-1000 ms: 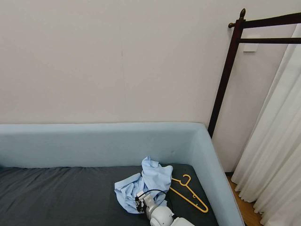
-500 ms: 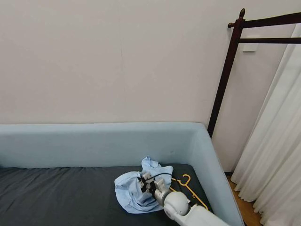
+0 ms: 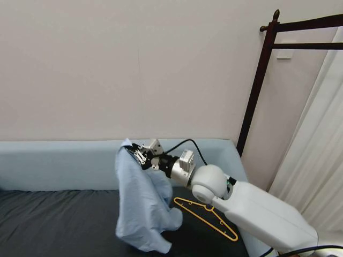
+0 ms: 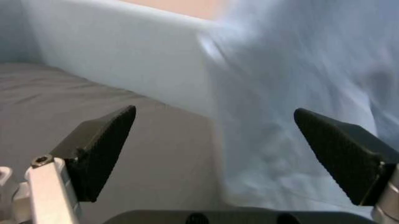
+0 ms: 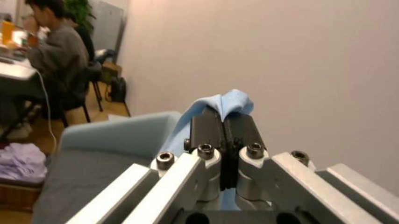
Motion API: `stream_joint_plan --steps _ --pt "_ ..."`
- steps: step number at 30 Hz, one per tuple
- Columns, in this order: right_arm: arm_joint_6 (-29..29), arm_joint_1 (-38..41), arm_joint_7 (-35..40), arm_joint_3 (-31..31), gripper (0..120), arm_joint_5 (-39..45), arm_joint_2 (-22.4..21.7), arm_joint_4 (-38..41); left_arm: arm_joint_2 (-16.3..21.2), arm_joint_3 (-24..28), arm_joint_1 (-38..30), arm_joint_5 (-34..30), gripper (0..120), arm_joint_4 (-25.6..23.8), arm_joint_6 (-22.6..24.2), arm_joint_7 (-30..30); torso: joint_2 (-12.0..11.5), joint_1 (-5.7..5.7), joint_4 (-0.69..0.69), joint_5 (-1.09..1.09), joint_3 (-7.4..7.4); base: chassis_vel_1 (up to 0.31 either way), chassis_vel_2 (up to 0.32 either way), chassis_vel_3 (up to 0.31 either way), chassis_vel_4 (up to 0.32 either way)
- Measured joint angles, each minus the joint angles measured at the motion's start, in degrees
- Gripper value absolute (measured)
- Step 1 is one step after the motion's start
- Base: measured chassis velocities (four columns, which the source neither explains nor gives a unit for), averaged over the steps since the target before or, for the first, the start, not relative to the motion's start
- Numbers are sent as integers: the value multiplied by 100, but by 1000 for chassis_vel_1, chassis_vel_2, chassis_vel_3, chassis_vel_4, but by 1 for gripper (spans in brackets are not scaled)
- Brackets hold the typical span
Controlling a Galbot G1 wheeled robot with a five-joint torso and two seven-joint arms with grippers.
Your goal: Pick up the clothes from the sofa and hang them on the clothes hanger.
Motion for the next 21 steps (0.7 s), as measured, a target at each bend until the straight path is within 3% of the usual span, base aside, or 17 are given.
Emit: stream_joint_plan --steps 7,14,17,21 --pt "236 135 -108 162 0 92 162 -412 -104 -24 105 17 100 -28 -53 -36 0 0 2 5 0 0 0 0 0" --pt "859 -1516 -561 826 0 -698 -160 -1657 -119 -26 171 48 100 -18 -28 -13 0 1 -4 5 0 0 0 0 0" --pt "1145 -2333 -694 1152 0 -1191 -56 -2525 -61 0 152 88 100 11 -11 48 0 1 0 0 1 0 0 0 0" --pt "1345 -2863 -767 1400 0 -1555 84 -3355 42 31 142 119 100 8 -11 106 0 0 0 -9 0 0 0 0 0"
